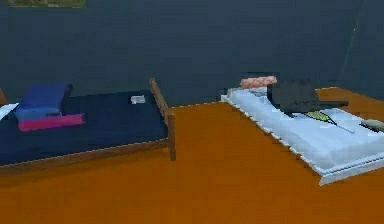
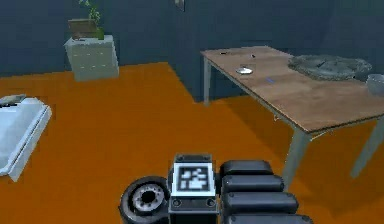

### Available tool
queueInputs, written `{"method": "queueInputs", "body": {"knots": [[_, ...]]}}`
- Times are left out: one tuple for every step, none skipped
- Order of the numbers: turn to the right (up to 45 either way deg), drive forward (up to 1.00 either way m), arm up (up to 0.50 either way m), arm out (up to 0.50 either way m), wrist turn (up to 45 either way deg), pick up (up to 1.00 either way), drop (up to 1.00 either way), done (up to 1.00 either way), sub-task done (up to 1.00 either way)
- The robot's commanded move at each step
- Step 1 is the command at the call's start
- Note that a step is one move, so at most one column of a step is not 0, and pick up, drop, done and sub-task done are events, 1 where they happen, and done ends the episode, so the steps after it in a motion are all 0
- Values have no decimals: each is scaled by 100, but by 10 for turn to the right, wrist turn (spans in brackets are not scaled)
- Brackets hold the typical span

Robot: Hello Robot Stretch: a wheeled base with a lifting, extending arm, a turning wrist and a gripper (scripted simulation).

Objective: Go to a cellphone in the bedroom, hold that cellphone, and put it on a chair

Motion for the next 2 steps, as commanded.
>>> {"method": "queueInputs", "body": {"knots": [[-390,0,0,0,0,0,0,0,0],[0,10,0,0,0,0,0,0,0]]}}
